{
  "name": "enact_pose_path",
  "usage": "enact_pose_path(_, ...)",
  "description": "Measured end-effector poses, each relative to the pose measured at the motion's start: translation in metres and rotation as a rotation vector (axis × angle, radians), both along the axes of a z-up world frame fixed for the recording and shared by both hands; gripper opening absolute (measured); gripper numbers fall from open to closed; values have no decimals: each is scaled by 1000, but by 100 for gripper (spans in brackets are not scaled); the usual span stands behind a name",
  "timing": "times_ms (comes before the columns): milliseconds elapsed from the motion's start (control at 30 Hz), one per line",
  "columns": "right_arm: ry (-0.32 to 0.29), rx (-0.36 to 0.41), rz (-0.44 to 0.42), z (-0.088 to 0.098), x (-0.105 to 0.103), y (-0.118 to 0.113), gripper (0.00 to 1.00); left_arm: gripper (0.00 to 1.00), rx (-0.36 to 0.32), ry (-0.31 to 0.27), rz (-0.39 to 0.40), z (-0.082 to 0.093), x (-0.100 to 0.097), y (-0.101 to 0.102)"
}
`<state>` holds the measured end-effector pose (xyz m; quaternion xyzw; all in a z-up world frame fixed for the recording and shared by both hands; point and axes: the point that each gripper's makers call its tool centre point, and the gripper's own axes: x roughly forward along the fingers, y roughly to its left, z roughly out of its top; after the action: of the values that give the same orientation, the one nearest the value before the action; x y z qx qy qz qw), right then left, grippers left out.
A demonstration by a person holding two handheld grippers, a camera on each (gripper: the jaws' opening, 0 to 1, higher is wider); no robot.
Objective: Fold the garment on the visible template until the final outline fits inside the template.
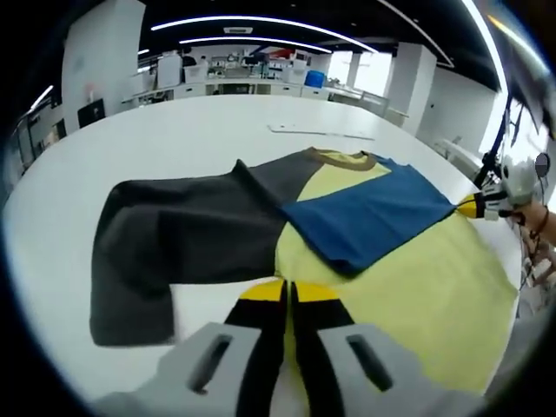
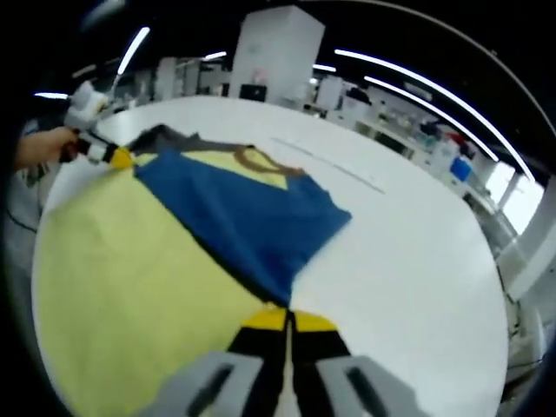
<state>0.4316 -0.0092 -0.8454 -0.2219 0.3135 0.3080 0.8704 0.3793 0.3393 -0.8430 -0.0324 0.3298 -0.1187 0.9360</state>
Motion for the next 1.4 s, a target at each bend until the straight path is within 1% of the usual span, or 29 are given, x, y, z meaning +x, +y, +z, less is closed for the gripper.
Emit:
enact_pose_path(100, 4, 13, 12, 0, -1, 2, 0, 0, 13, -10, -17, 1, 0, -1)
enact_pose_path(167, 29, 83, -24, 3, -2, 6, 0, 1, 38, -21, -26, 3, -1, 0)
enact_pose_path(200, 47, 138, -53, 6, -3, 7, 0, 4, 69, -37, -31, 5, 0, 4)
enact_pose_path(233, 48, 167, -65, 8, -2, 8, 0, 7, 80, -54, -33, 7, 0, 6)
enact_pose_path(267, 47, 202, -73, 12, -1, 9, 4, 10, 80, -71, -31, 12, -1, 7)
enact_pose_path(300, 55, 220, -81, 14, -2, 12, 10, 15, 76, -80, -30, 15, -1, 8)
enact_pose_path(367, 80, 260, -114, 18, -3, 12, 27, 22, 81, -97, -27, 22, -3, 9)
enact_pose_path(433, 112, 296, -143, 18, -5, 13, 43, 27, 96, -113, -22, 27, -5, 13)
enact_pose_path(467, 116, 306, -147, 19, -5, 14, 48, 30, 100, -120, -13, 30, -6, 16)
enact_pose_path(567, 132, 329, -154, 22, -7, 15, 59, 38, 90, -141, 15, 37, -9, 23)
enact_pose_path(633, 140, 336, -158, 24, -10, 16, 67, 42, 98, -151, 34, 43, -13, 26)
enact_pose_path(700, 146, 348, -164, 27, -14, 17, 73, 48, 113, -152, 50, 44, -17, 32)
enact_pose_path(733, 146, 350, -164, 28, -15, 17, 77, 50, 118, -152, 60, 42, -18, 39)
enact_pose_path(800, 144, 359, -164, 32, -17, 17, 81, 54, 132, -151, 84, 42, -23, 49)
enact_pose_path(967, 141, 388, -170, 45, -24, 16, 91, 61, 111, -143, 160, 41, -33, 67)
enact_pose_path(1100, 121, 401, -169, 56, -28, 13, 98, 64, 116, -134, 202, 40, -38, 82)
enact_pose_path(1133, 118, 402, -169, 58, -29, 13, 99, 65, 117, -127, 216, 38, -40, 90)
enact_pose_path(1167, 117, 401, -165, 62, -35, 13, 99, 65, 119, -126, 224, 38, -41, 93)
enact_pose_path(1200, 113, 400, -164, 64, -36, 12, 99, 65, 117, -126, 235, 38, -42, 98)
enact_pose_path(1300, 100, 388, -163, 68, -39, 10, 99, 64, 118, -118, 265, 35, -44, 104)
enact_pose_path(1400, 91, 378, -169, 71, -43, 7, 99, 62, 120, -100, 301, 30, -47, 114)
